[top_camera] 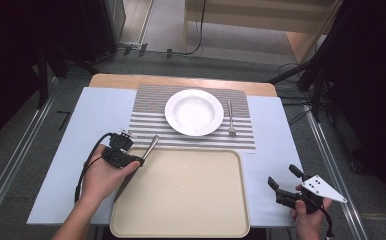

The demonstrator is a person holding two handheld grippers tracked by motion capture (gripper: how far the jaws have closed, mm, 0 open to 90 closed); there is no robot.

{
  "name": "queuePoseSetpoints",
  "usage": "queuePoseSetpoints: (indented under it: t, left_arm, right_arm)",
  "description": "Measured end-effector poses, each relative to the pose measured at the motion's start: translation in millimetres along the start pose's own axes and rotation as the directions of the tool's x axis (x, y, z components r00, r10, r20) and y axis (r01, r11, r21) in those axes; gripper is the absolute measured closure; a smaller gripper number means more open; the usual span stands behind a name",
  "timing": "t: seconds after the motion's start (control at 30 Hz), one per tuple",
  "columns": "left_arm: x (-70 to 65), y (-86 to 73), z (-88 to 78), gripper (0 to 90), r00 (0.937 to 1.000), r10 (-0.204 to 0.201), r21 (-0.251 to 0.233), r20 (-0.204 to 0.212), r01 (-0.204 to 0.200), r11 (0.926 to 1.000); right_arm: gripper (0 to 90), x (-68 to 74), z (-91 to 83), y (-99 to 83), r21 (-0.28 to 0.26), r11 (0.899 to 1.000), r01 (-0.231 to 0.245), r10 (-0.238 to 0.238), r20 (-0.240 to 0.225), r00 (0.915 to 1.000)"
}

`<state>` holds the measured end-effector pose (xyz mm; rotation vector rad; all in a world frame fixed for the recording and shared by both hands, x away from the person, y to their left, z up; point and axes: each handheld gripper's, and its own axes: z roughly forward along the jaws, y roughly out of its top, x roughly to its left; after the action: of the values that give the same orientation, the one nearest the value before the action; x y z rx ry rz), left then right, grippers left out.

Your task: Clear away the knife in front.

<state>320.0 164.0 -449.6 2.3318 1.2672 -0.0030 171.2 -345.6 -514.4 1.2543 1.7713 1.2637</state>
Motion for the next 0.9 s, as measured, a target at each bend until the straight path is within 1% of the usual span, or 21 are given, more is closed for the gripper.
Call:
queuePoseSetpoints:
  t: [0.1,0.23,0.3,0.4,0.5,0.57,0.63,0.73,0.77,0.87,0.9]
  left_arm:
    - [-1.8,-6.0,0.8,79.3,0.9999,-0.003,0.000,0.015,0.003,1.0000]
    - [-3.6,-13.8,4.6,79.3,0.9993,-0.022,-0.010,0.029,0.022,0.9997]
    - [-5.2,-17.1,6.7,79.3,0.9994,-0.022,-0.007,0.026,0.022,0.9997]
    - [-8.6,-22.3,8.9,79.3,0.9990,-0.025,-0.009,0.037,0.026,0.9996]
    - [-10.7,-27.1,10.4,79.3,0.9990,-0.027,-0.009,0.037,0.027,0.9996]
    - [-10.6,-30.7,11.9,79.2,0.9988,-0.038,-0.014,0.029,0.039,0.9992]
    - [-10.0,-33.5,13.7,79.1,0.9984,-0.045,-0.016,0.034,0.045,0.9989]
    - [-9.3,-37.8,16.8,79.0,0.9981,-0.058,-0.019,0.021,0.059,0.9981]
    - [-8.4,-38.9,16.7,79.1,0.9977,-0.061,-0.027,0.029,0.062,0.9977]
    - [-8.8,-40.5,16.6,79.1,0.9980,-0.060,-0.044,0.019,0.061,0.9972]
    - [-8.4,-41.0,16.8,79.0,0.9979,-0.058,-0.049,0.027,0.060,0.9970]
  right_arm:
    - [9.9,-0.1,-0.1,0.0,0.001,1.000,-0.002,0.002,0.001,1.0000]
    - [9.9,0.3,0.1,-0.1,0.002,1.000,0.001,-0.001,0.000,1.0000]
    - [9.9,0.5,0.3,0.0,0.002,1.000,0.002,-0.002,0.001,1.0000]
    - [9.9,0.4,0.2,0.0,0.003,1.000,0.001,-0.001,0.001,1.0000]
    - [9.9,0.1,0.2,-0.1,0.003,1.000,-0.001,0.001,0.001,1.0000]
    - [9.9,0.2,0.3,-0.1,0.004,1.000,-0.002,0.002,0.002,1.0000]
    - [9.9,0.4,0.4,-0.1,0.004,1.000,0.000,0.000,0.003,1.0000]
    - [9.9,0.4,0.3,-0.2,0.005,1.000,-0.001,0.001,0.003,1.0000]
    - [9.9,0.4,0.3,-0.2,0.005,1.000,-0.001,0.001,0.003,1.0000]
    - [9.9,0.4,0.5,-0.2,0.006,1.000,-0.001,0.001,0.005,1.0000]
    - [9.9,0.4,0.6,-0.2,0.005,1.000,-0.001,0.001,0.006,1.0000]
